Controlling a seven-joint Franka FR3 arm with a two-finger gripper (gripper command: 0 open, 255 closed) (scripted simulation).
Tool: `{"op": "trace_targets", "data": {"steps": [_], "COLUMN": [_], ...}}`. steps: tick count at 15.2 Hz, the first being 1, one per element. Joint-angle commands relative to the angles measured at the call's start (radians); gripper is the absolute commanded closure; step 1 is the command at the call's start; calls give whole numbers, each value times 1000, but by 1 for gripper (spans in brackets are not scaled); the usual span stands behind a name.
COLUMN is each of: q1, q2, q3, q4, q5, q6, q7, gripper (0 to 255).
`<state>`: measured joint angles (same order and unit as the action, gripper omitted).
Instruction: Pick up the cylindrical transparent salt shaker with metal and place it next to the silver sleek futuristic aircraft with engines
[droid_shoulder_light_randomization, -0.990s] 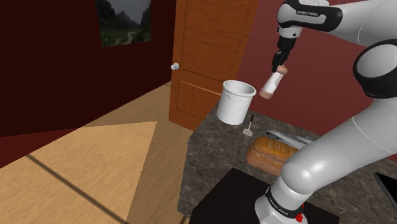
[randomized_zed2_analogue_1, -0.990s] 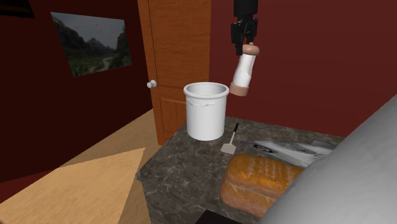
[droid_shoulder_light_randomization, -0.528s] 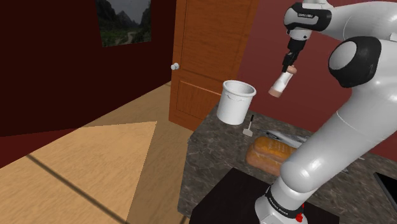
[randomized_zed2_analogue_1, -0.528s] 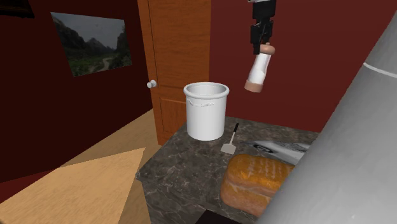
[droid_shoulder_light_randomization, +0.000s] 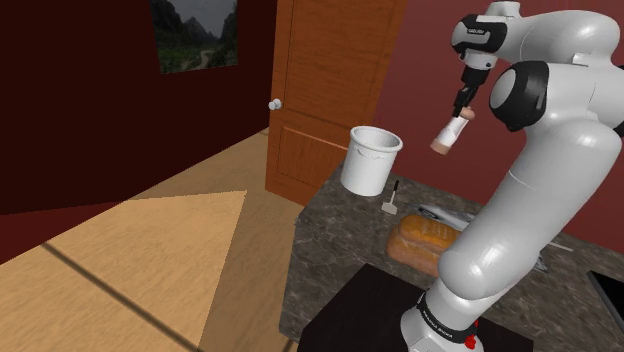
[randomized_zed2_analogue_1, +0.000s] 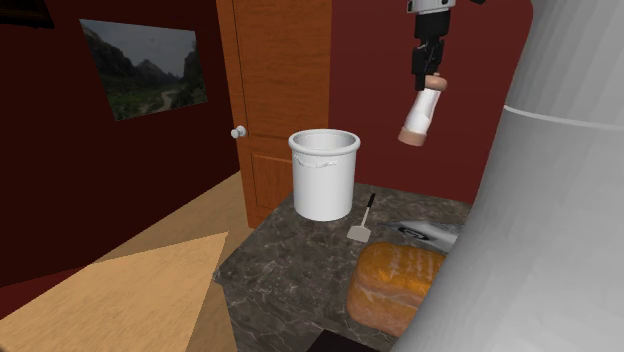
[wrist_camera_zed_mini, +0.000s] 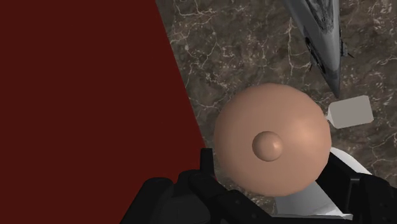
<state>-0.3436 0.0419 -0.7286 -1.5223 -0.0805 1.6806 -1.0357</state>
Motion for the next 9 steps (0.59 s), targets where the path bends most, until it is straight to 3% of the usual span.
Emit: {"op": "trace_targets", "data": {"steps": [1, 9], "q1": [2, 8], "q2": [-6, -33], "q3": [1, 6], "q4": [-31, -164], "q5": [-4, -26], "q6": [27, 138], "q7": [5, 28], "gripper": [255, 255]}}
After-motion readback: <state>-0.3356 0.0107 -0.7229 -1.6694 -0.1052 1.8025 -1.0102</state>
